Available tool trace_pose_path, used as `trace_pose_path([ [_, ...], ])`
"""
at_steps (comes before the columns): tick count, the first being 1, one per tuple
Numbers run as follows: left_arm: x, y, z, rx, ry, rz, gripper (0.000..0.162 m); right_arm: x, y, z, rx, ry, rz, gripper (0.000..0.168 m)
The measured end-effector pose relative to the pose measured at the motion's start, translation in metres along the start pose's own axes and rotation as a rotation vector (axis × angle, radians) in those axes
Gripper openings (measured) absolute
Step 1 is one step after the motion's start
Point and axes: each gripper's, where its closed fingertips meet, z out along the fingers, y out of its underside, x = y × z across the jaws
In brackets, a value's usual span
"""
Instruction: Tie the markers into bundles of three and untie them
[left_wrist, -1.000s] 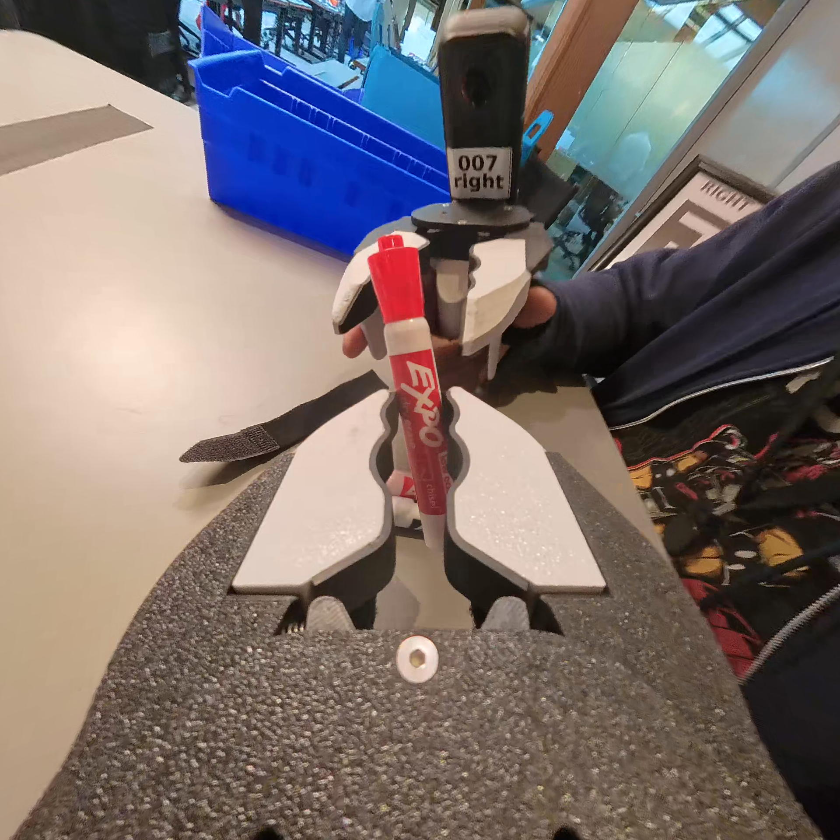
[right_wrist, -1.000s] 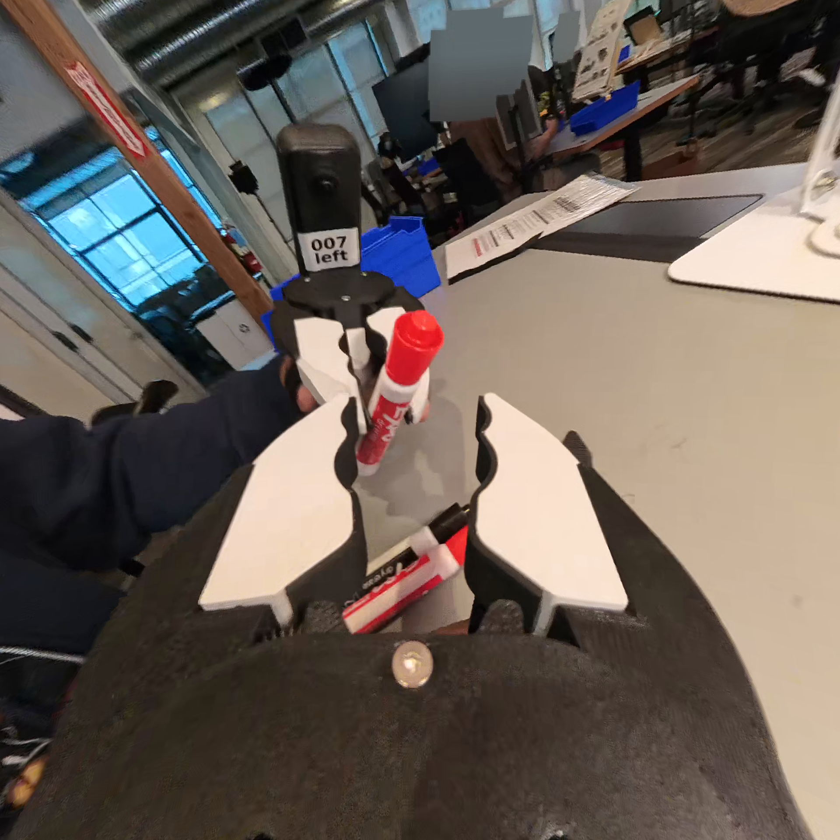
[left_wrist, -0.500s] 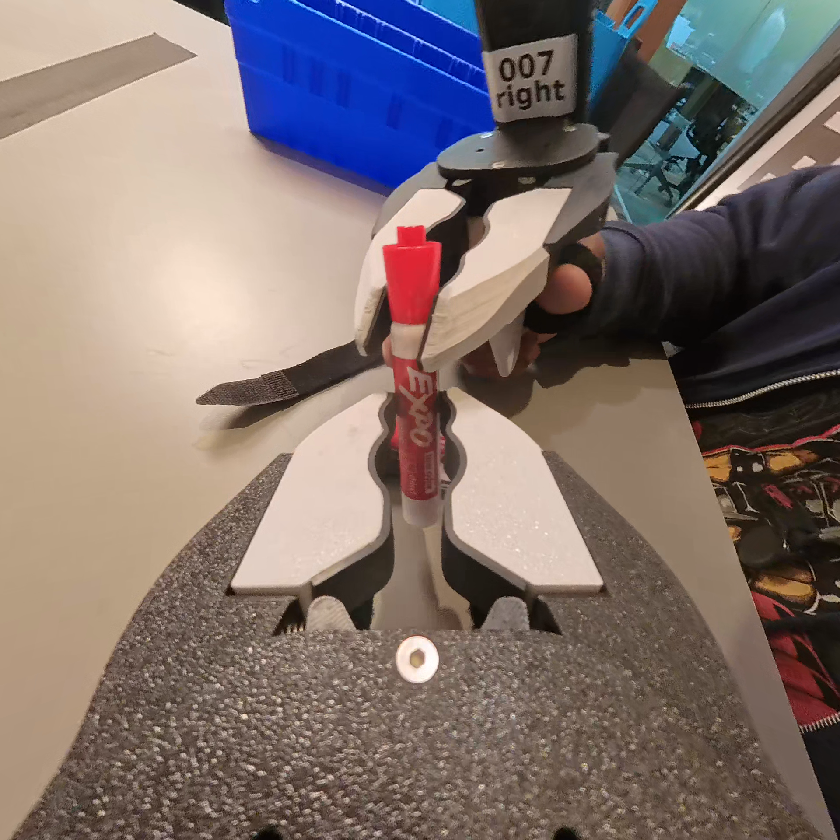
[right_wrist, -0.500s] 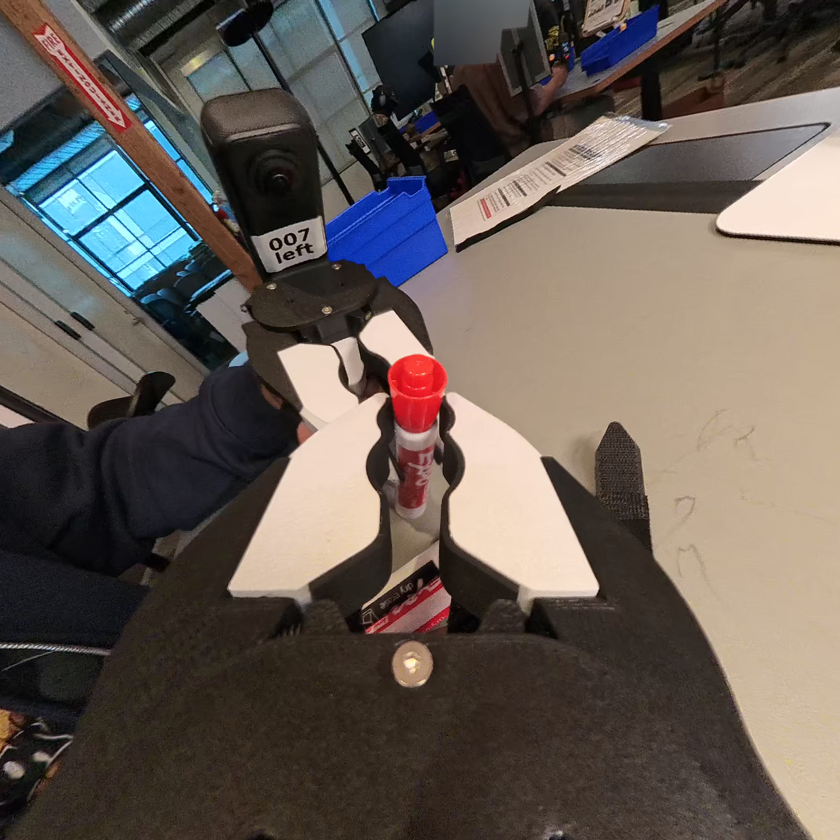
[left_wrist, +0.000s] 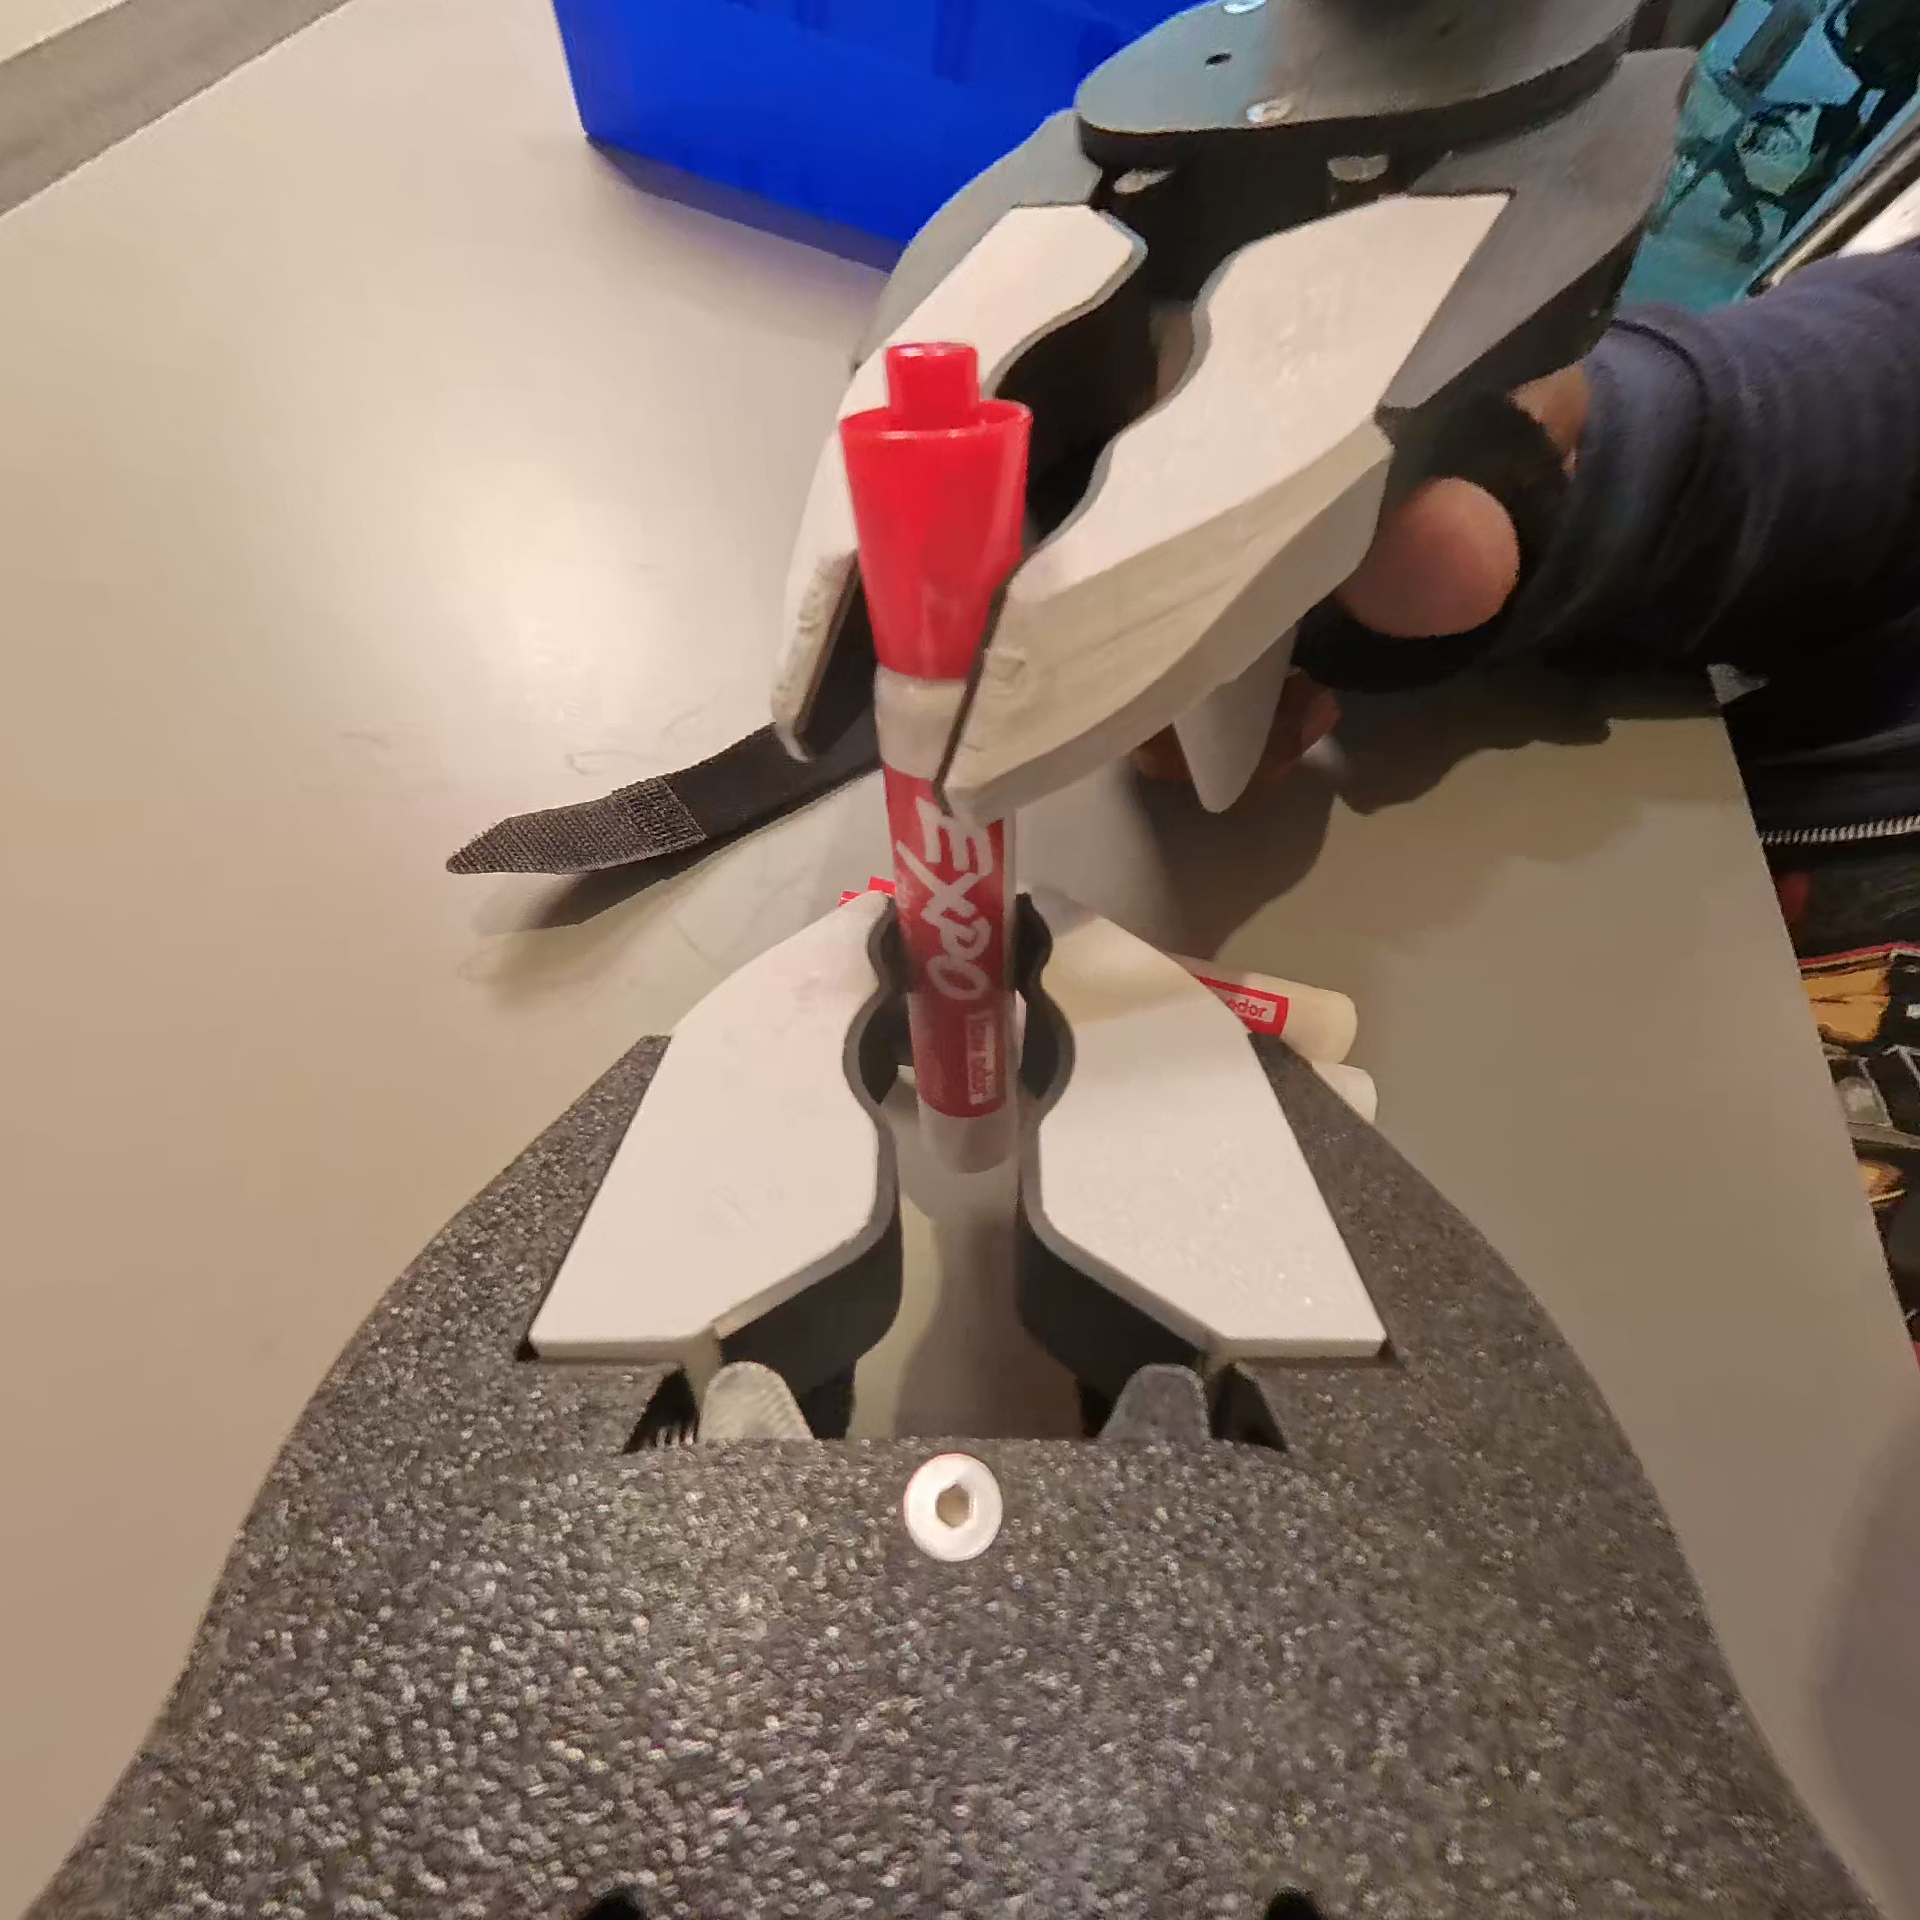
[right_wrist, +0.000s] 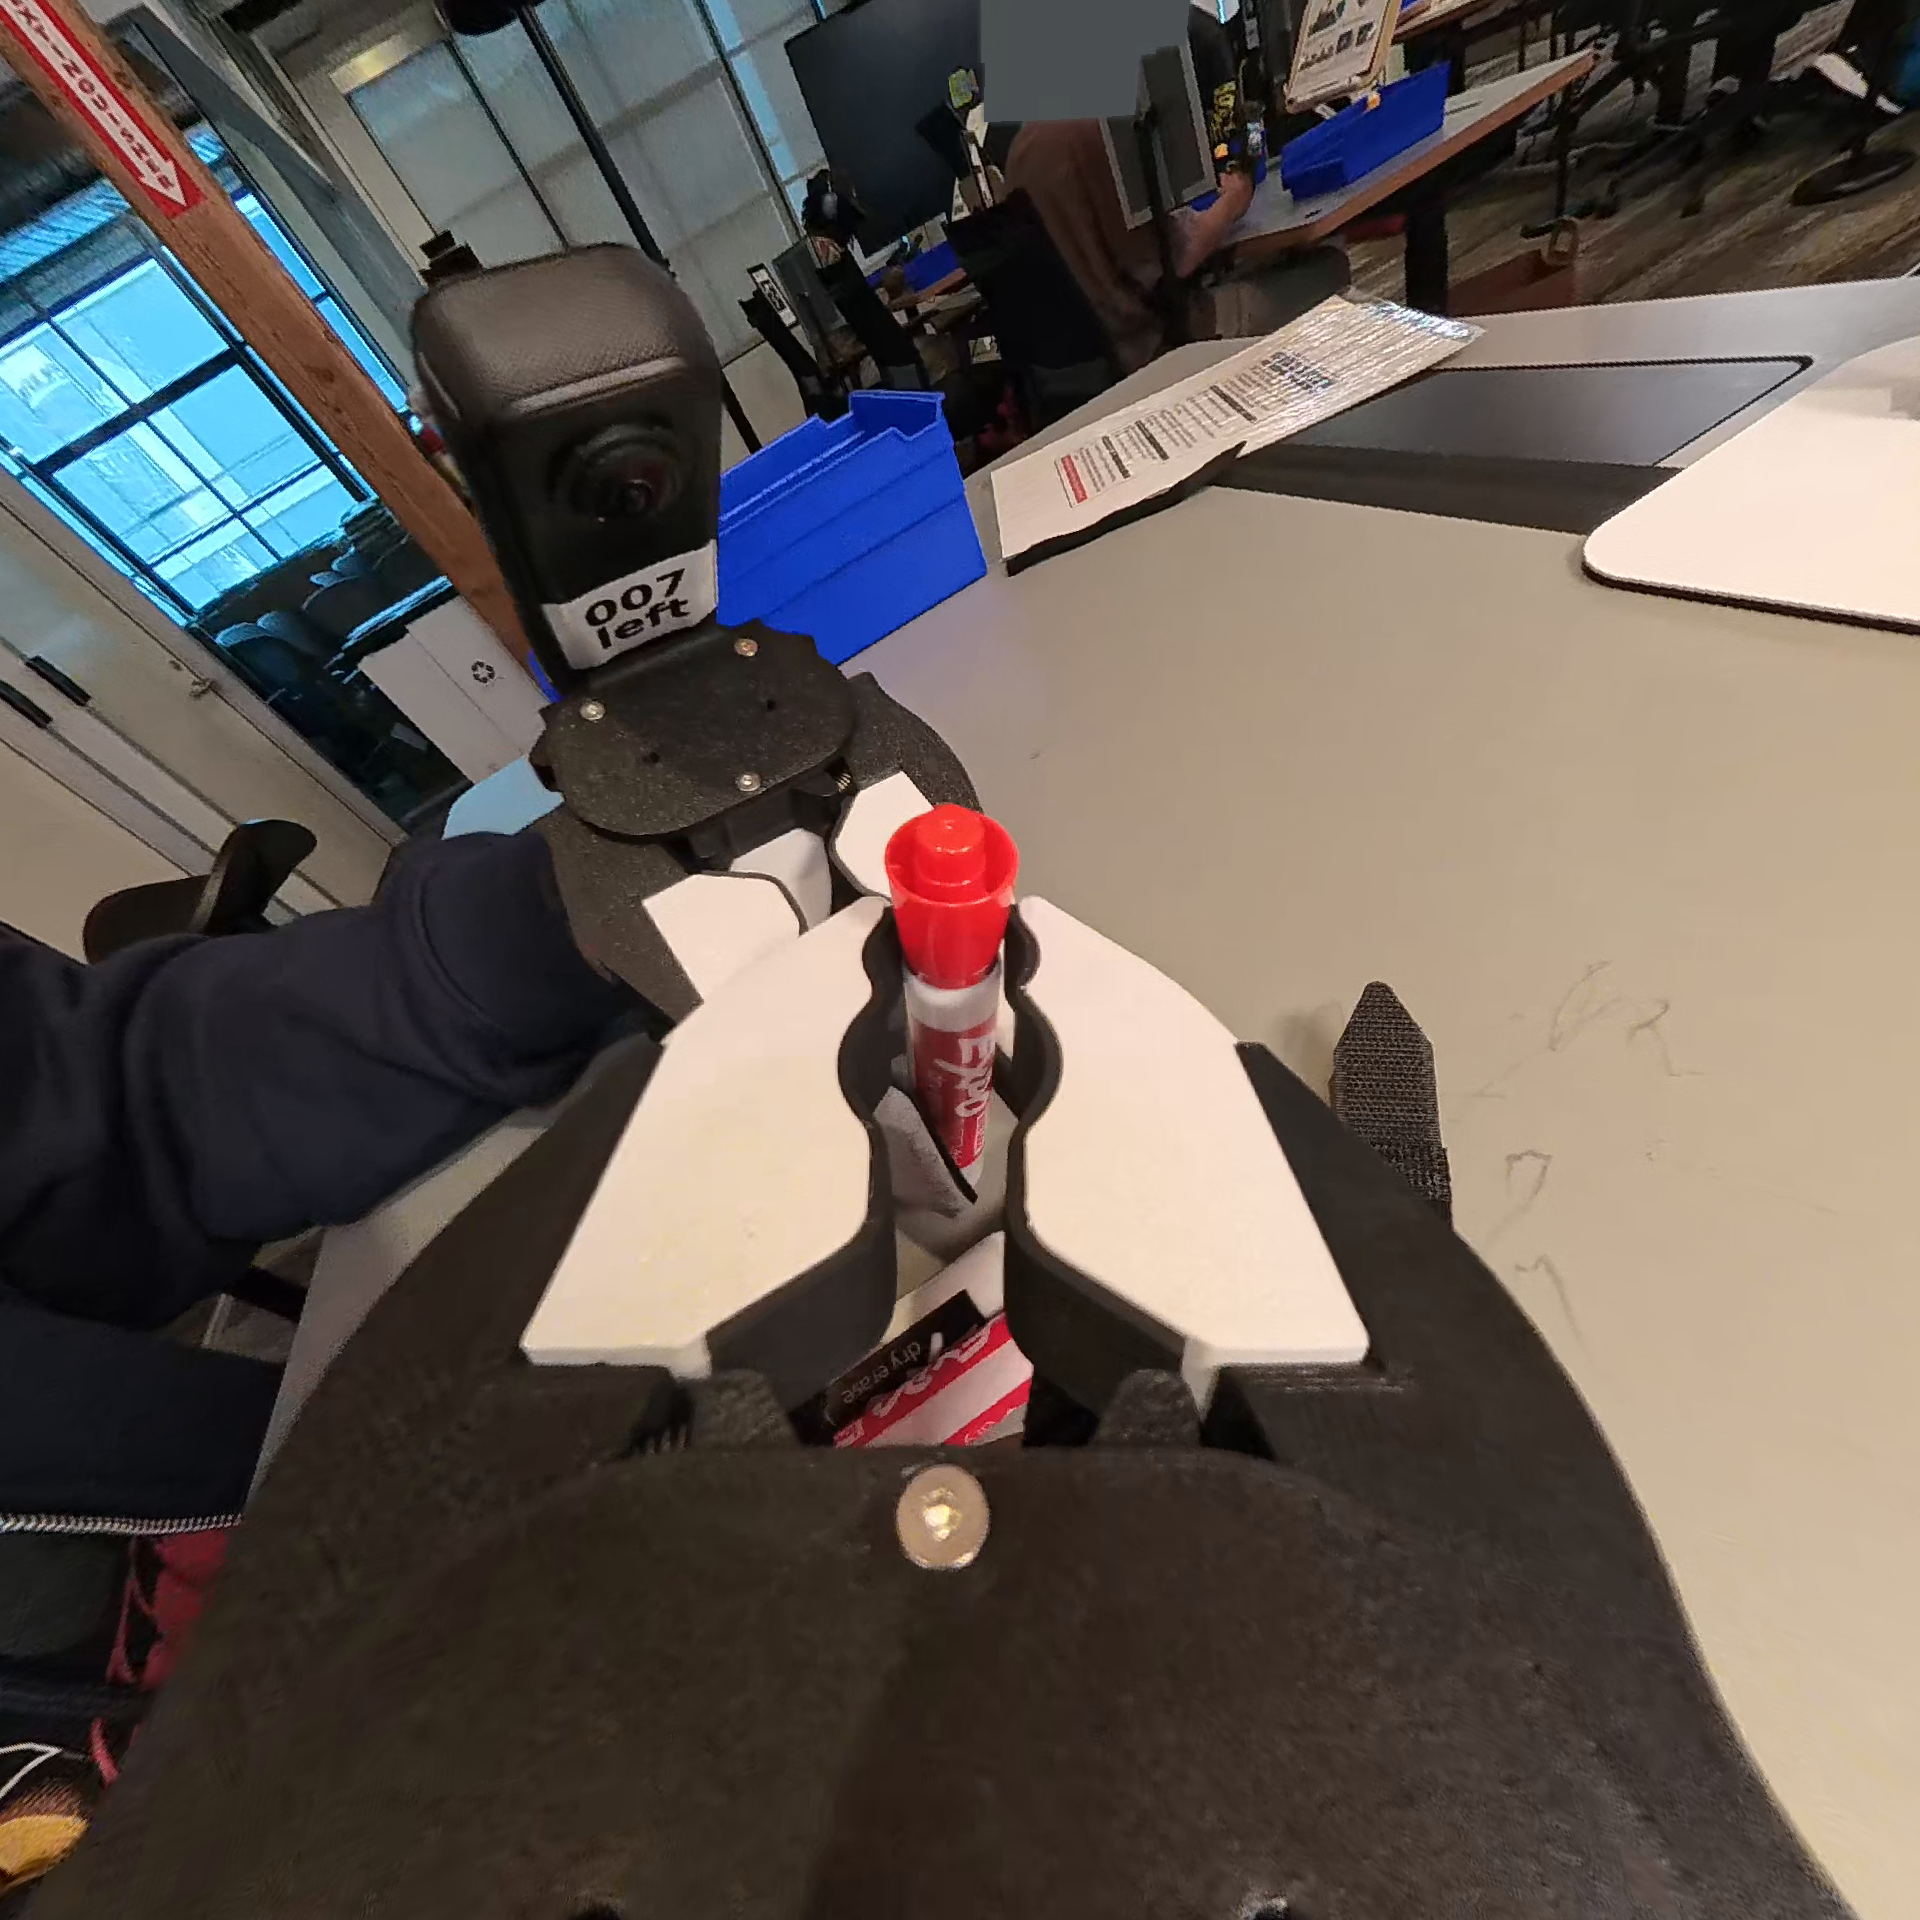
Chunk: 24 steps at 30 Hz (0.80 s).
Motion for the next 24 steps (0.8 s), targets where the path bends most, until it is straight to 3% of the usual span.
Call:
trace_pose_path([
  [8,-0.008,-0.008,-0.009,0.097,0.069,-0.176,0.019,0.014,0.002,-0.010,-0.018,0.065,-0.014,0.034],
  [15,-0.024,-0.001,-0.017,0.101,0.048,-0.265,0.019,0.031,0.046,-0.024,-0.327,0.149,-0.119,0.045],
  [19,-0.019,-0.004,-0.018,0.118,0.068,-0.217,0.019,0.020,0.025,-0.020,-0.199,0.119,-0.143,0.044],
  [24,-0.009,0.000,-0.016,0.071,0.028,0.003,0.020,-0.004,-0.011,-0.008,-0.033,-0.017,-0.074,0.047],
])
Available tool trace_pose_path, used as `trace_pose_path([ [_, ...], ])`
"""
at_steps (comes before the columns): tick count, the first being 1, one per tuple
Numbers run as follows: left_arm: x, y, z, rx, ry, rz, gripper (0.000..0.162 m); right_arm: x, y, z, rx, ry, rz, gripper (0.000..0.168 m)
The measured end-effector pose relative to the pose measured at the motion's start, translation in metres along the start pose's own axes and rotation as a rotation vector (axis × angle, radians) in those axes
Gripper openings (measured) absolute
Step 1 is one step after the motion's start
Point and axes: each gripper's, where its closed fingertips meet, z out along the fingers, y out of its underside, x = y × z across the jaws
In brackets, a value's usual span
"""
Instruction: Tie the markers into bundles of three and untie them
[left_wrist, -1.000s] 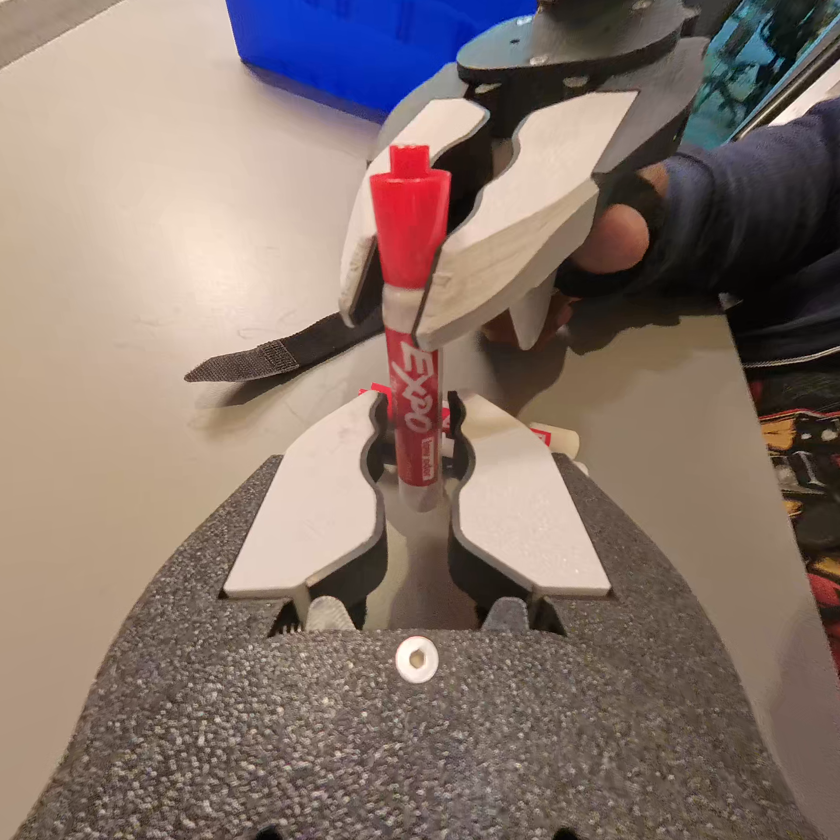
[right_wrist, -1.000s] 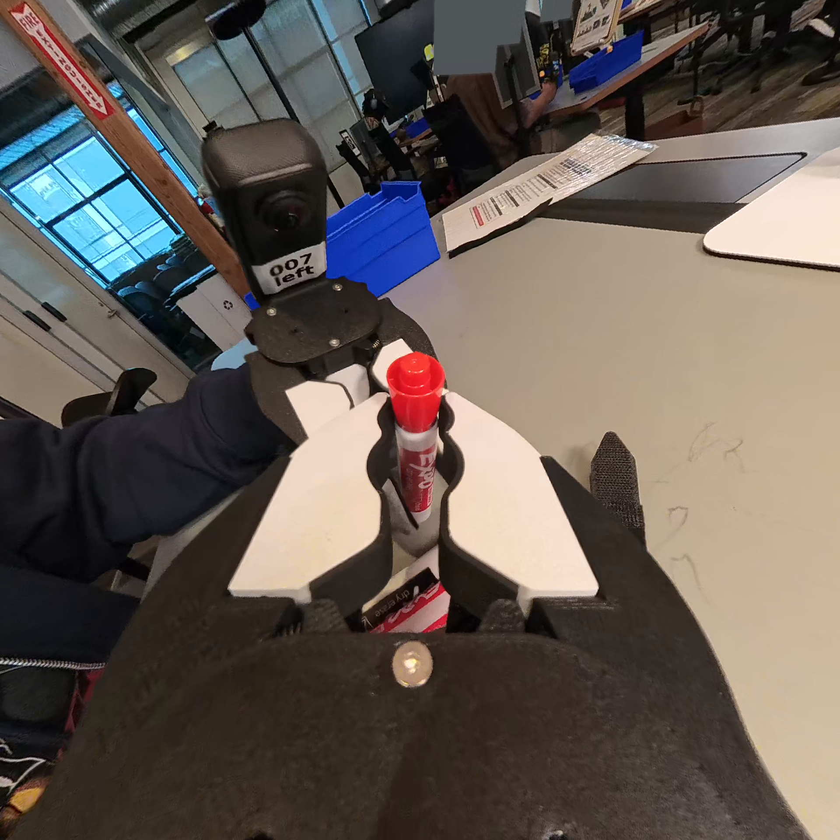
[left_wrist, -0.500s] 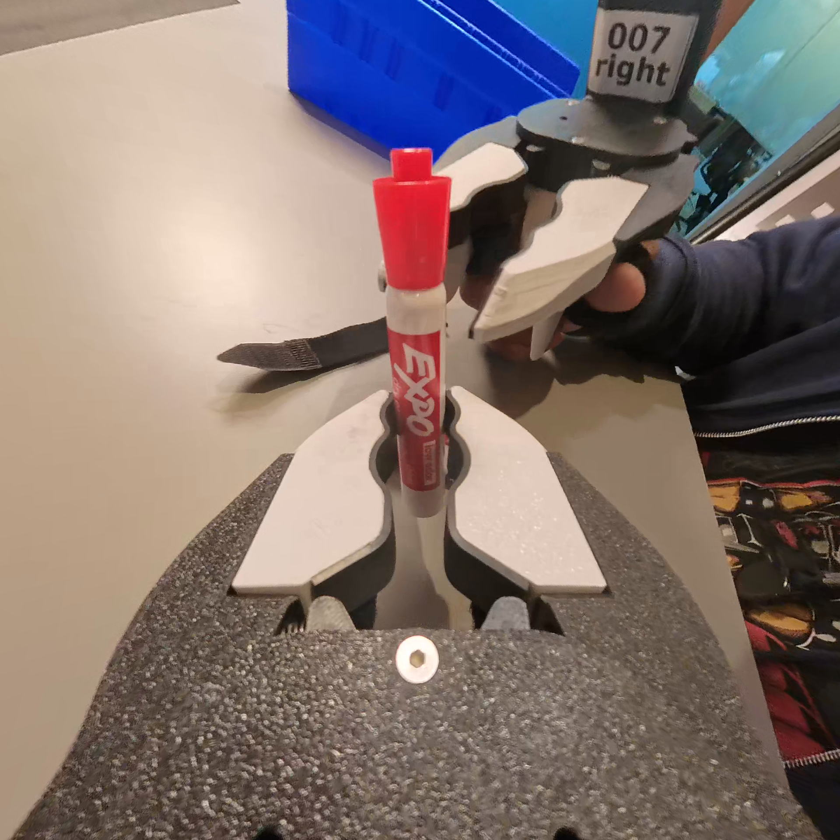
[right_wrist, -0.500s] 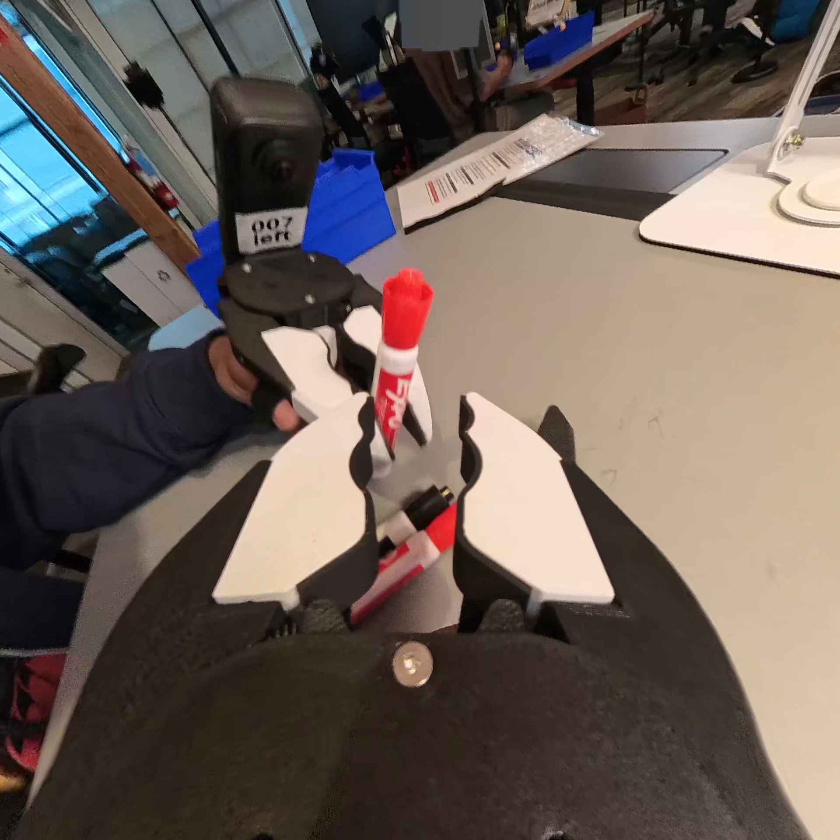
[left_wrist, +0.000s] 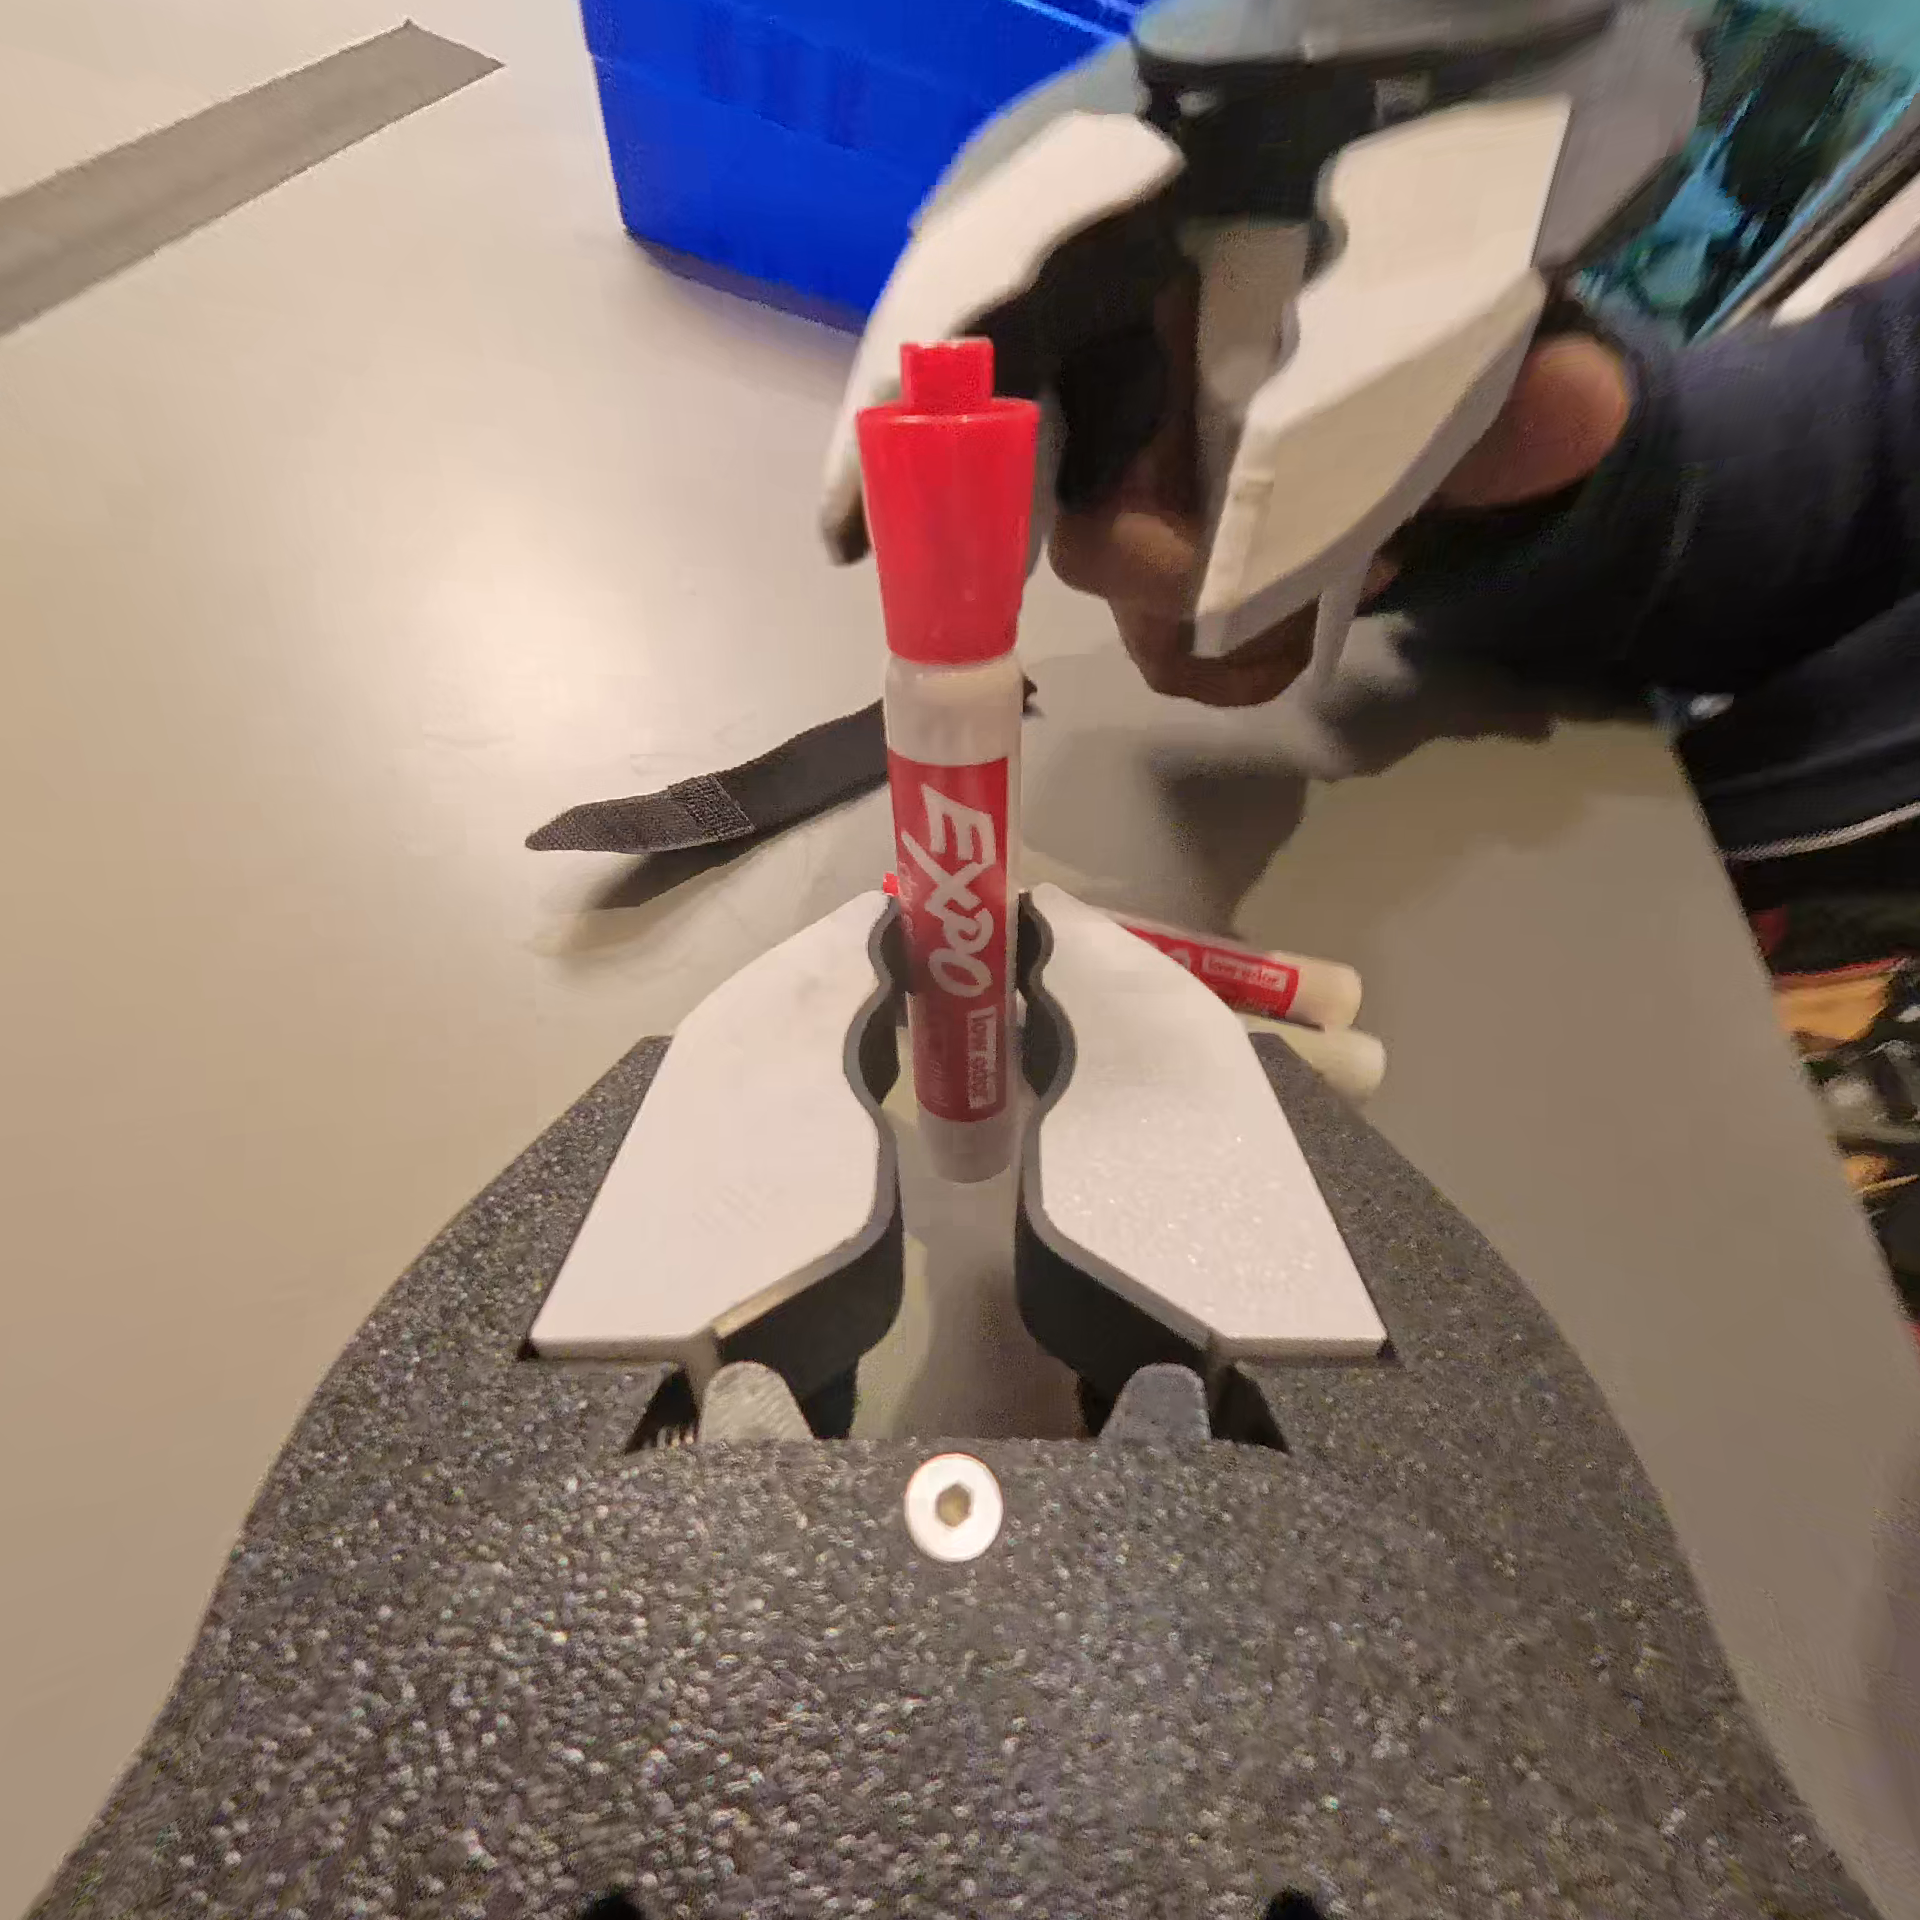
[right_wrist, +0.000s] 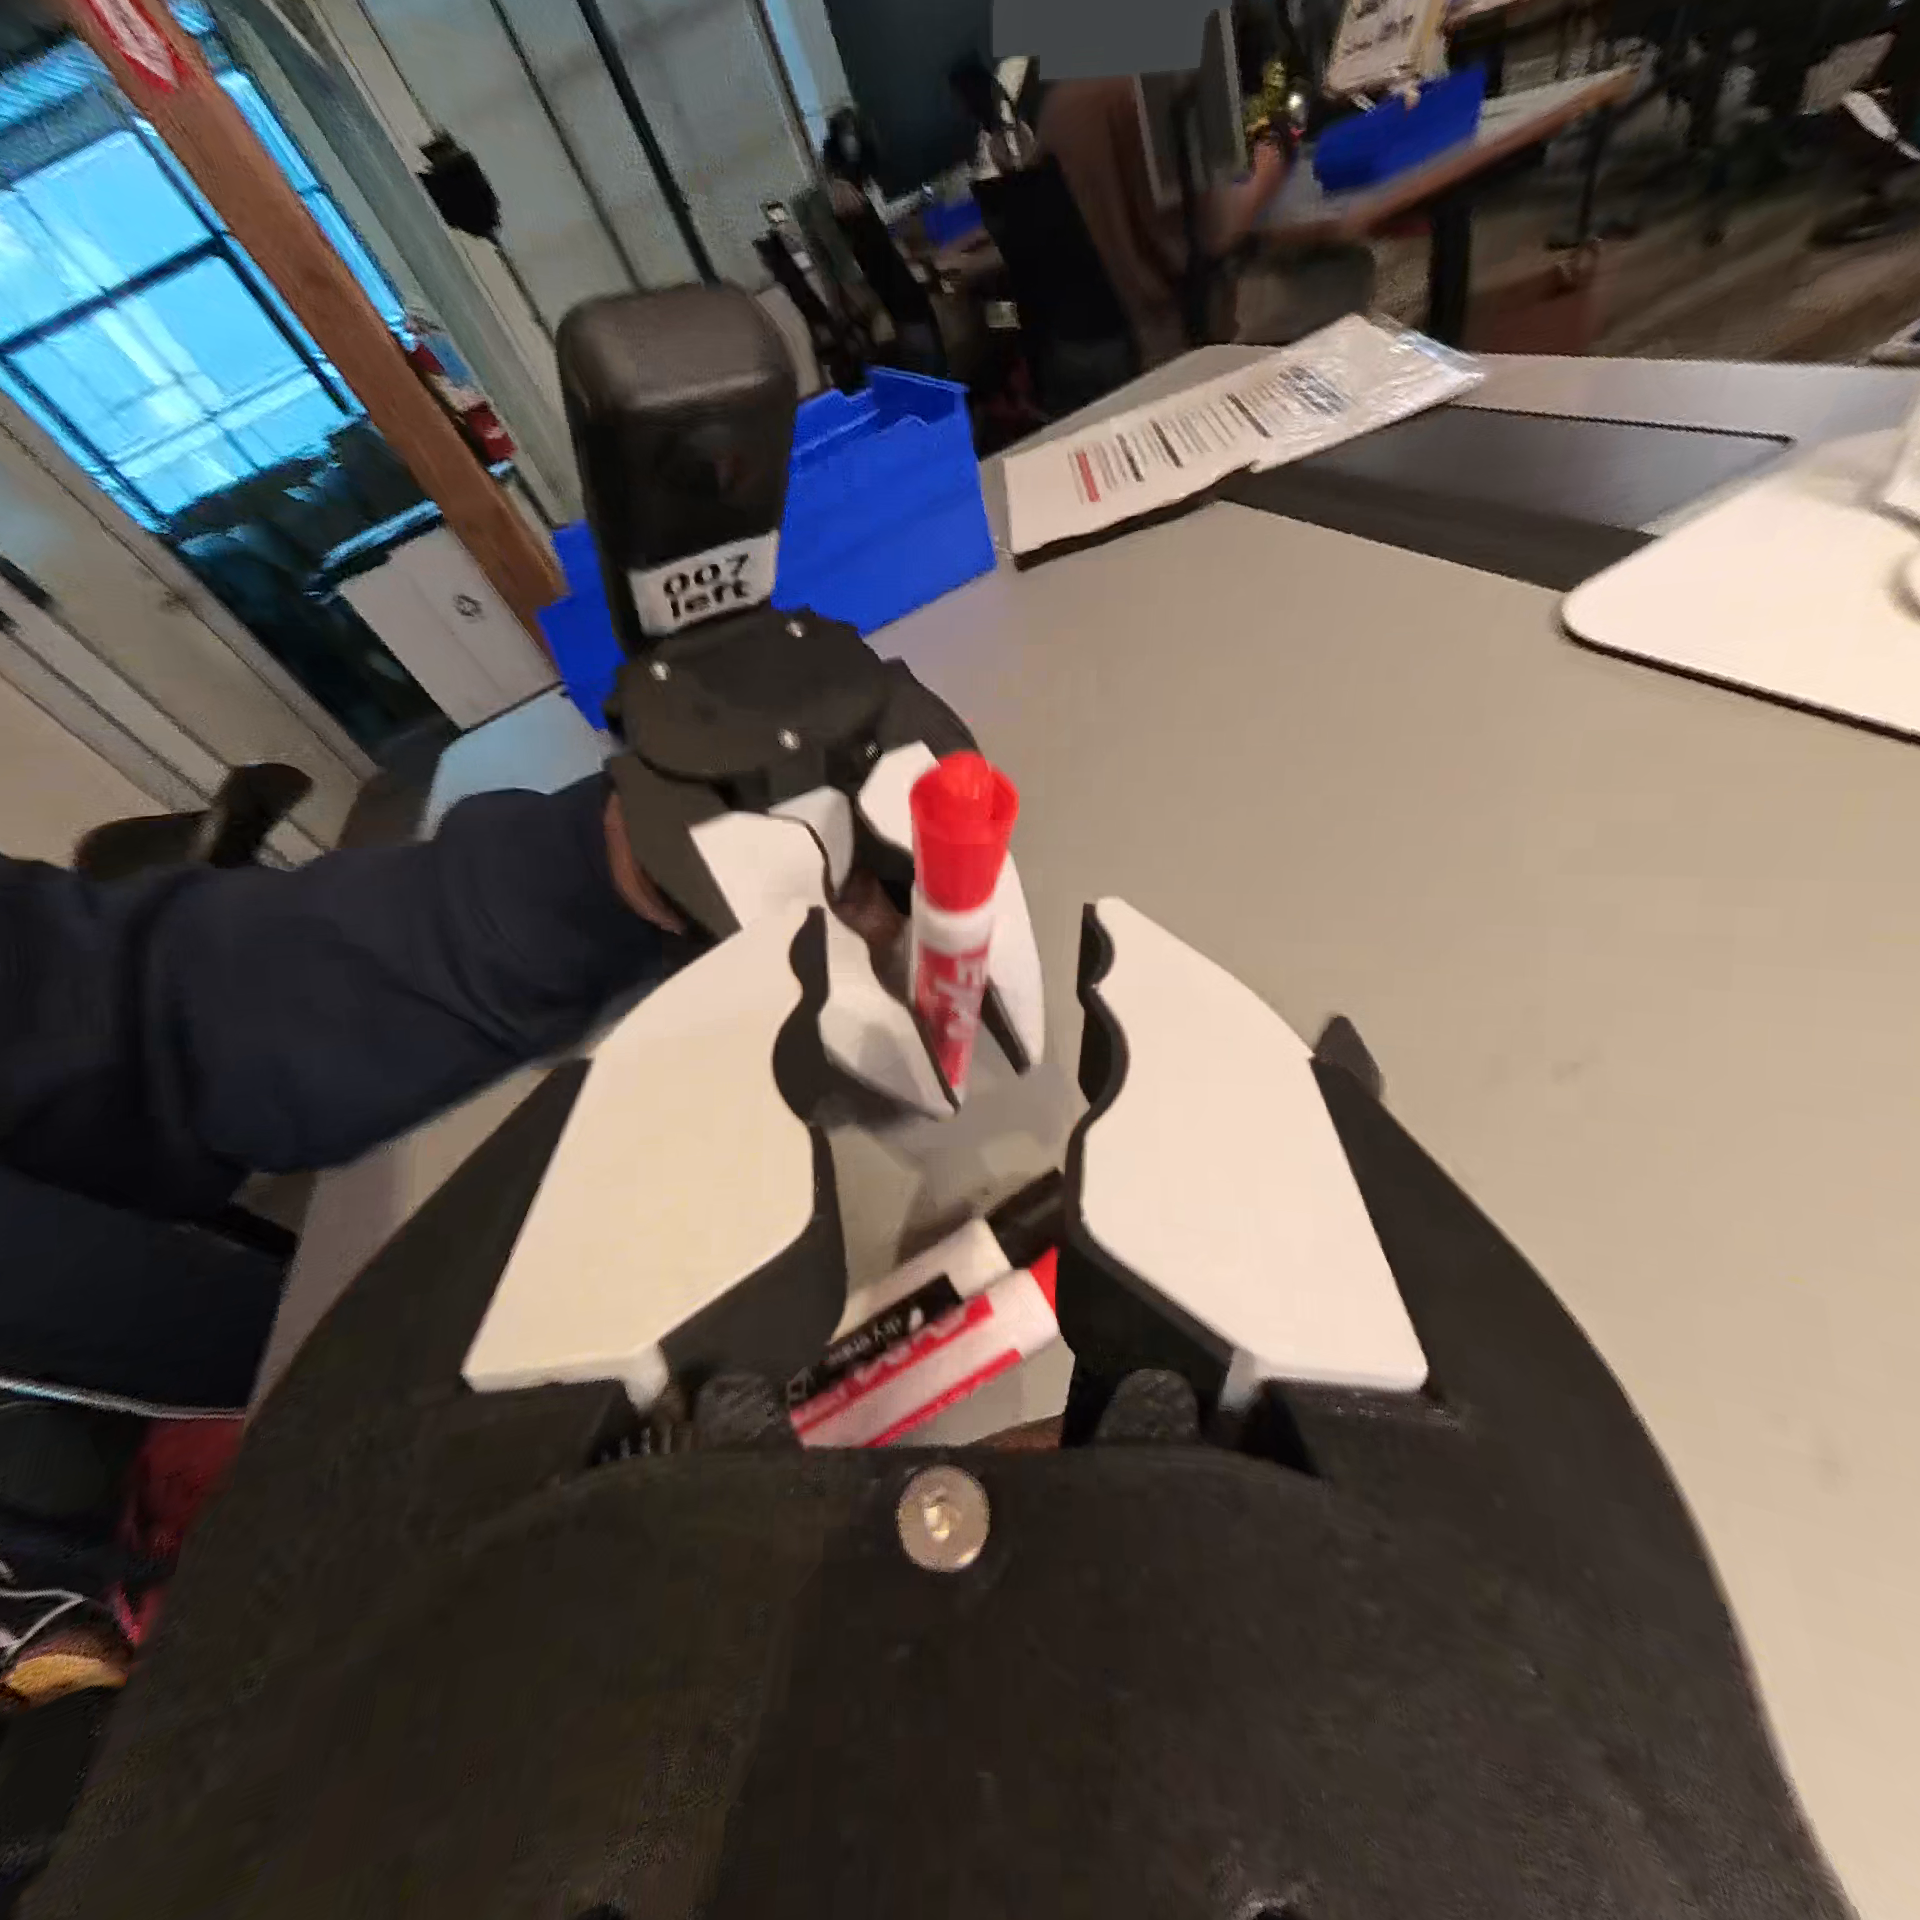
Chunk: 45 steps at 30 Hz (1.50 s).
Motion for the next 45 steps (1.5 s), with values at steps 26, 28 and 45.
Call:
trace_pose_path([
  [26,-0.005,0.018,-0.005,-0.090,-0.112,0.038,0.017,-0.004,0.023,0.020,-0.208,0.156,-0.123,0.041],
  [28,-0.009,0.017,-0.007,-0.076,-0.116,-0.010,0.017,0.004,0.042,-0.001,-0.311,0.211,-0.086,0.047],
  [45,-0.014,0.017,-0.009,-0.057,-0.111,-0.152,0.017,0.017,0.123,-0.038,-0.719,0.448,-0.075,0.045],
])
